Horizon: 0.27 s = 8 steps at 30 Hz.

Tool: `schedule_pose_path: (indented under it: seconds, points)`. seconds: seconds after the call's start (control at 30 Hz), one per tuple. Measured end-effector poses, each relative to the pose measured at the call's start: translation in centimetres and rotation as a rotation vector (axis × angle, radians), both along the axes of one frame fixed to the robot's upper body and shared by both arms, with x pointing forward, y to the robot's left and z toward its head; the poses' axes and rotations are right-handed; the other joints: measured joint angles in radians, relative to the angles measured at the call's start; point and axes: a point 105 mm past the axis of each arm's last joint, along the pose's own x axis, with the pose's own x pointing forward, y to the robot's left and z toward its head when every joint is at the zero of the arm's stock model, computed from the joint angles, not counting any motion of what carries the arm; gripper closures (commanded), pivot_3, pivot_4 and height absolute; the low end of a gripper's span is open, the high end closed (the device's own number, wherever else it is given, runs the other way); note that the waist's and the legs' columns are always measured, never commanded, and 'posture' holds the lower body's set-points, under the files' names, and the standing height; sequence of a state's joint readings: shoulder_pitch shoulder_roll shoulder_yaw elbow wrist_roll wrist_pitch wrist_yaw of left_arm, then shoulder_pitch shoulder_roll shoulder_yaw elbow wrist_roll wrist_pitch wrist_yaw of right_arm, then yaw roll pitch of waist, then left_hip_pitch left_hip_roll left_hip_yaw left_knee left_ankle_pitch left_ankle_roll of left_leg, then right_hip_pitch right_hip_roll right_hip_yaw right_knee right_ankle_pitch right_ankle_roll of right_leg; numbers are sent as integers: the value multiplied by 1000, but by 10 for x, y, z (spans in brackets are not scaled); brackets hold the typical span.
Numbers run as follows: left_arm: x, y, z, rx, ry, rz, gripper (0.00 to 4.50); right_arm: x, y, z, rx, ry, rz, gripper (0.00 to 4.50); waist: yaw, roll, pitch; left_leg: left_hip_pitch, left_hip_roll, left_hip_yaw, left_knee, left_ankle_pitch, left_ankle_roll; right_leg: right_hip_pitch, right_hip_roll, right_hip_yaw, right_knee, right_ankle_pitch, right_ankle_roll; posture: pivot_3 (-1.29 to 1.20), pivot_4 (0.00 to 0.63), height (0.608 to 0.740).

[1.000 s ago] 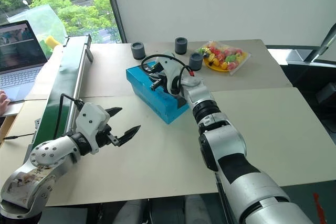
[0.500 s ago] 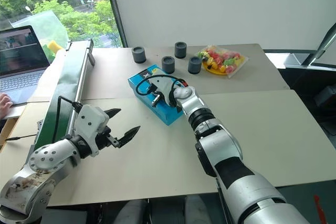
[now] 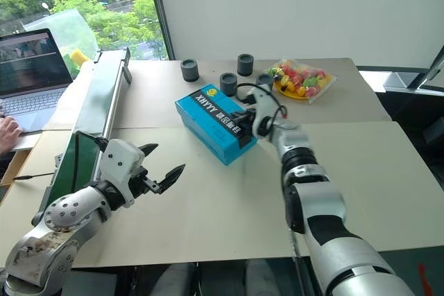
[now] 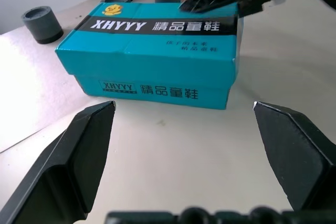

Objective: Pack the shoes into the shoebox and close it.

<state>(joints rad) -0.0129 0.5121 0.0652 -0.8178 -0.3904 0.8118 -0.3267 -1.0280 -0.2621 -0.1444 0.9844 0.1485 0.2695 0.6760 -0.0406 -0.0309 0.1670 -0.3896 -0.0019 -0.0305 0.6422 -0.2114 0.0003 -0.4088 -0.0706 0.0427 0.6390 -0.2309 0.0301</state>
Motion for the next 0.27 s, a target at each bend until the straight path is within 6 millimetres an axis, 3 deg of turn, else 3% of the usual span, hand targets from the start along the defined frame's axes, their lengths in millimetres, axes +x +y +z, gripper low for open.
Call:
schedule_pose_path:
  seconds: [0.13, 0.27]
  points:
    - [8, 3, 3, -80, -13, 55, 0, -11, -46, -9, -72, 1, -136, 4430, -3, 0, 0, -1, 0, 1, 0, 0, 0, -1, 0, 1, 0, 0, 0, 0, 150, 740]
    - [13, 8, 3, -102, -10, 93, 0, -19, -50, -6, -95, -19, -171, 4430, -13, 0, 0, 0, 0, 3, 0, 0, 0, -1, 2, 3, 2, 0, 0, 0, 150, 740]
